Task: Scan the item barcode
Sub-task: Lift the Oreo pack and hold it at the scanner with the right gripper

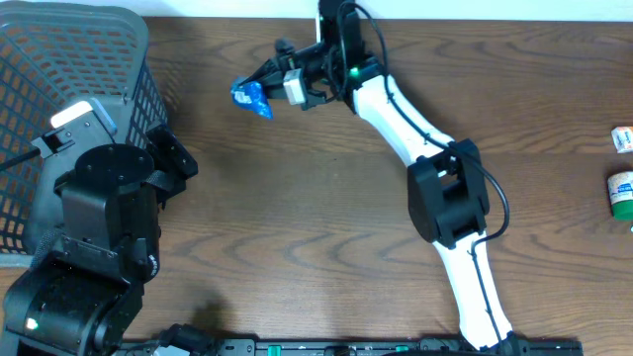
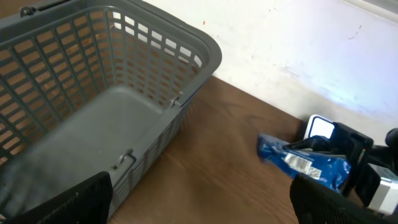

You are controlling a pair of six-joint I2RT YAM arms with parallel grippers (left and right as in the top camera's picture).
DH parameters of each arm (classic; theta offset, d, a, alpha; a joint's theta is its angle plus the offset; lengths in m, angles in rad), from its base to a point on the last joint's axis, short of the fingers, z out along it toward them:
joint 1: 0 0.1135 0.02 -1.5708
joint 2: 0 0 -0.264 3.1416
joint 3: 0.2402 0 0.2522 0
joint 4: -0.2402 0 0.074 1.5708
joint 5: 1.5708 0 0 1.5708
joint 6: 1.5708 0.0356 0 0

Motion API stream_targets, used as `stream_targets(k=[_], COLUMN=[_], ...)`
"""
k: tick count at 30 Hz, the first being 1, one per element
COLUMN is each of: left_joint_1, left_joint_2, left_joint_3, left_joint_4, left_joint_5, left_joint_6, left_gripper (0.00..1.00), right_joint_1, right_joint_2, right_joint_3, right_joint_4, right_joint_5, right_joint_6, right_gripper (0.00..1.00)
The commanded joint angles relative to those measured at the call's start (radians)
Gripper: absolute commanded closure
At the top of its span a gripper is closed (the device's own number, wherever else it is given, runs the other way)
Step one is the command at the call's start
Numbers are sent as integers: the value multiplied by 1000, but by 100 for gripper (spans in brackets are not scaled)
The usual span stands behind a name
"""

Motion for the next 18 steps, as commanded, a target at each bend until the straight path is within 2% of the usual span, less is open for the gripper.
stream_targets(k=[1, 7, 10, 14, 16, 18], left_joint_1=[4, 4, 4, 4, 4, 4], left_joint_2=[0, 0, 0, 0, 0, 0], left_joint_3=[3, 3, 3, 3, 3, 3], left_joint_4=[-2, -2, -2, -2, -2, -2], left_joint_5=[-13, -13, -13, -13, -13, -13], left_joint_6=[14, 14, 14, 14, 14, 14], left_gripper=[9, 8, 9, 9, 9, 9], right_joint_1=[15, 29, 29, 20, 9, 0], right_joint_2=[-38, -38, -38, -38, -38, -38], right_joint_3=[8, 9, 8, 8, 8, 8], right_joint_4=[24, 37, 35, -16, -41, -98], right_joint_5=[-26, -26, -26, -26, -26, -23], right_joint_6=[136, 305, 569, 1112, 1226, 1250], right_gripper=[99, 99, 99, 99, 99, 99])
